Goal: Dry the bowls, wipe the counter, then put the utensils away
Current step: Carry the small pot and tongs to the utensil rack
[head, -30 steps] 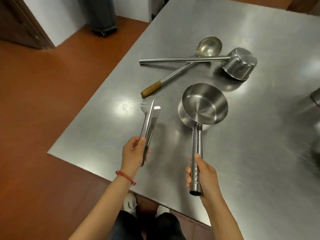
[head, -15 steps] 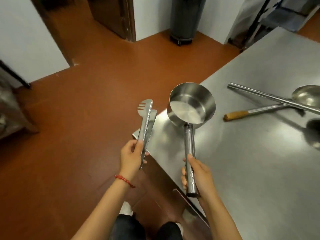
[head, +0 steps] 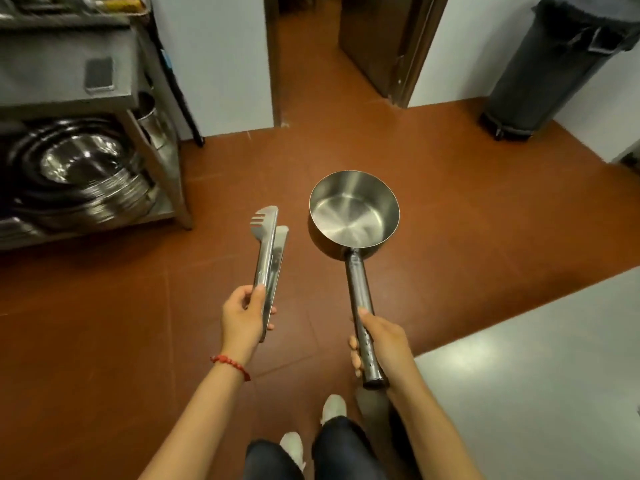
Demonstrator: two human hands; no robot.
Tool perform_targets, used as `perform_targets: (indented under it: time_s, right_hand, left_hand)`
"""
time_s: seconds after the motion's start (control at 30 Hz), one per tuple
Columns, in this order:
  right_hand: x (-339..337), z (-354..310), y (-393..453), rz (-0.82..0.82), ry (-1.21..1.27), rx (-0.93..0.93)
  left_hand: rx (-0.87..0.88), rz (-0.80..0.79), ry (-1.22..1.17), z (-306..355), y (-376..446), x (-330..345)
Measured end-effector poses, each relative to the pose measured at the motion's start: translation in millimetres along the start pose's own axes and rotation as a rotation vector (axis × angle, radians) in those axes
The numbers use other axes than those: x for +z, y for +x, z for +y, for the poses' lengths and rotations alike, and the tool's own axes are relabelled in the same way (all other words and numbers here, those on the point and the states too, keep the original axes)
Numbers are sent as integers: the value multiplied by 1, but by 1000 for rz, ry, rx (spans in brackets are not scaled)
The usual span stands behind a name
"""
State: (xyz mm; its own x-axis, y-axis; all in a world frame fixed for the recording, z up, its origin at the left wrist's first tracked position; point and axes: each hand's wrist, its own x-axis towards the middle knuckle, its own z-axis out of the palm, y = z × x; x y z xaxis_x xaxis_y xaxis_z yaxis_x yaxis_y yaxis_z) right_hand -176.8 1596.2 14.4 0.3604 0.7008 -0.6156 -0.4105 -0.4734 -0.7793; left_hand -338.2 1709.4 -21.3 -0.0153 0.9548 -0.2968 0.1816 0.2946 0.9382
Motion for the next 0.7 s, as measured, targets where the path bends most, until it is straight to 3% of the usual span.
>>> perform_targets:
  time_s: [0.43, 0.7]
  right_hand:
    - [83, -149, 188, -257, -146, -42]
    - [147, -233, 300, -319, -171, -40]
  left_hand:
    - [-7, 222, -57, 77, 192, 35]
    - [5, 283, -58, 131, 318, 42]
